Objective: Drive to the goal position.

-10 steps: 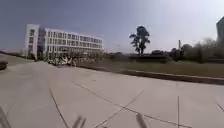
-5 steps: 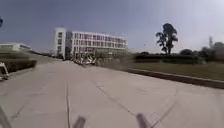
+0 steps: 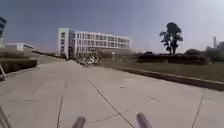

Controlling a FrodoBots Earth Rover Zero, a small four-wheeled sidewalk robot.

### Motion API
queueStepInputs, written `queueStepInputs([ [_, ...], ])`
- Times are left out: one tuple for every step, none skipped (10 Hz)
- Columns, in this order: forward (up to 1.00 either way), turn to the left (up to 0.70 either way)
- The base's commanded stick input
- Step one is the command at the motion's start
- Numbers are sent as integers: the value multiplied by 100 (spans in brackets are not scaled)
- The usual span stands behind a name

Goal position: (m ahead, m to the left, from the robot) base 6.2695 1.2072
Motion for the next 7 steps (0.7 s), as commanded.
queueStepInputs([
  [70,0],
  [70,0],
  [70,24],
  [70,35],
  [70,35],
  [70,35],
  [70,35],
])
